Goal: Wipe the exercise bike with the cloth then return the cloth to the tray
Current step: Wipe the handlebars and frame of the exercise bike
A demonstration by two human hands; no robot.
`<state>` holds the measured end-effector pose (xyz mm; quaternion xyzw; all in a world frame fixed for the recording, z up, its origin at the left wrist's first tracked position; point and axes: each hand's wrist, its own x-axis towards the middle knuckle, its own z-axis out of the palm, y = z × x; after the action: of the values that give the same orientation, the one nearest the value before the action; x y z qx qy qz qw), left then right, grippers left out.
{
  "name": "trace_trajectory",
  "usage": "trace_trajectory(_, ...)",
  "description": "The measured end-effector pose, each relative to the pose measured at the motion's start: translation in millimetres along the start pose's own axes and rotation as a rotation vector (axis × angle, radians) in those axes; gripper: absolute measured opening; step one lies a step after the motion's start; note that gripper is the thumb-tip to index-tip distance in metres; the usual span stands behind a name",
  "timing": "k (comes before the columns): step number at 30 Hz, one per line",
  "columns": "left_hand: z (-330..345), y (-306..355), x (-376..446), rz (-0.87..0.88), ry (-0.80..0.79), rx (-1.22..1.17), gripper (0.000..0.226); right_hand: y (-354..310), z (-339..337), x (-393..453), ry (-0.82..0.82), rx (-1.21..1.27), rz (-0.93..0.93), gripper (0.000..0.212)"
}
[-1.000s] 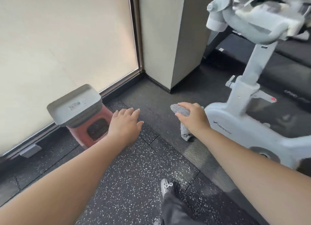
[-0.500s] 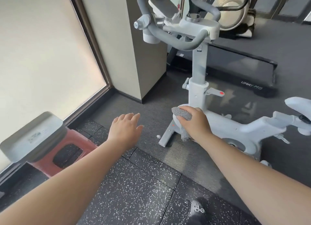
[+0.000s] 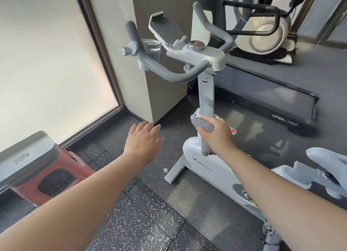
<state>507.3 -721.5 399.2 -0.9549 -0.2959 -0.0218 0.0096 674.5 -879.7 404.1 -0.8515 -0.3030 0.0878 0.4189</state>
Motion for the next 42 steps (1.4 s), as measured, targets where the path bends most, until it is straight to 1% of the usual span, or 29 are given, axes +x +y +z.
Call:
trace_trajectory(6, -23.1, 5.8, 35.1, 0.009, 0.033, 0.044, 0.055, -11.2, -19.3, 42.9, 0.05, 0.034, -0.036, 0.036)
trace_trajectory(12, -40.1, -3.8, 73.6, 0.027, 0.118, 0.007, 0.055, -48.1, -35.0, 93.3, 0.133, 0.114, -0.149, 0.037)
trace_trajectory(16, -60.1, -11.2, 98.9, 0.028, 0.263, -0.07, 0.05, -79.2, -36.0, 125.7, 0.196, 0.135, -0.258, 0.038)
trace_trajectory(20, -81.2, -25.3, 121.0, -0.03, 0.388, -0.184, 0.046, -107.9, -27.0, 150.6, 0.215, 0.208, -0.325, 0.035)
trace_trajectory(24, -93.0, -49.7, 139.6, -0.112, 0.472, -0.276, 0.046, -131.5, -11.8, 168.1, 0.144, 0.266, -0.343, 0.033)
trace_trajectory(28, -100.5, -73.8, 160.0, -0.175, 0.554, -0.456, 0.047, -150.8, 4.7, 193.2, 0.045, 0.244, -0.358, 0.034)
trace_trajectory(31, -106.3, -87.7, 180.7, -0.206, 0.578, -0.547, 0.051, -165.2, 16.6, 218.2, -0.012, 0.246, -0.395, 0.034)
trace_trajectory(34, -112.5, -102.8, 204.4, -0.197, 0.584, -0.593, 0.056, -178.4, 23.5, 243.5, -0.065, 0.254, -0.431, 0.036)
trace_trajectory(39, -129.3, -120.2, 236.1, -0.188, 0.492, -0.715, 0.068, -195.2, 32.1, 280.8, -0.108, 0.313, -0.467, 0.035)
trace_trajectory(42, -135.0, -129.2, 248.3, -0.171, 0.424, -0.749, 0.074, -199.0, 37.6, 294.8, -0.119, 0.31, -0.476, 0.034)
